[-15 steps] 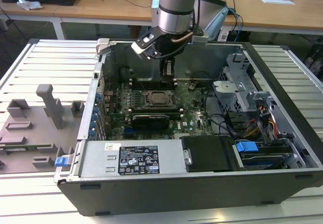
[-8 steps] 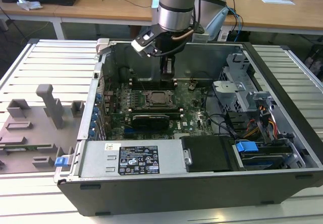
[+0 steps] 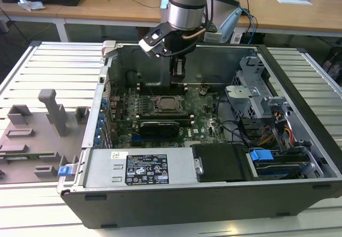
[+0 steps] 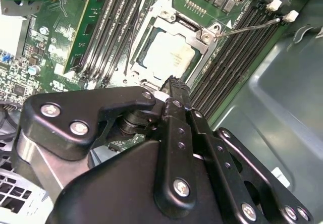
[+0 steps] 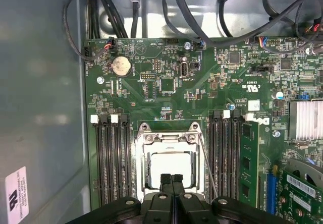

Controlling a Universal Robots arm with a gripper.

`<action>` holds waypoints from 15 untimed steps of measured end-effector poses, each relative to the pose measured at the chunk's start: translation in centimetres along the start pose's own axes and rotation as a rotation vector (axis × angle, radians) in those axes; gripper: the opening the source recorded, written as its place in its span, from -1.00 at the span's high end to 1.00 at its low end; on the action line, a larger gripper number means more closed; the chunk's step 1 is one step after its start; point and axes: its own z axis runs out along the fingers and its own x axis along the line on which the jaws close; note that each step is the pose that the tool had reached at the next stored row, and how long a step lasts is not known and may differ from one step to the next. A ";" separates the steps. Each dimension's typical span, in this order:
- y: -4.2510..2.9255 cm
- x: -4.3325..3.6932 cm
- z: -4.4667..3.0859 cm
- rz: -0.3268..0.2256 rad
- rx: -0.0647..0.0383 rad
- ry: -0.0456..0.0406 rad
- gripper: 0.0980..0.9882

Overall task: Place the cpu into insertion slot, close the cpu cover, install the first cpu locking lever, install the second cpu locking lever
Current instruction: 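Close the cpu cover, then install the first cpu locking lever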

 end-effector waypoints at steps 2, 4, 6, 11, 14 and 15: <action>-0.04 -0.02 -0.80 0.000 0.000 0.0000 0.98; -0.16 -0.09 -3.31 0.000 0.000 -0.0001 0.98; -0.16 -0.09 -3.41 0.000 0.000 -0.0001 0.98; -0.16 -0.09 -3.43 0.000 0.000 0.0000 0.98; -0.16 -0.09 -3.45 -0.001 0.000 -0.0002 0.98; -0.16 -0.10 -3.45 -0.006 0.000 -0.0007 0.98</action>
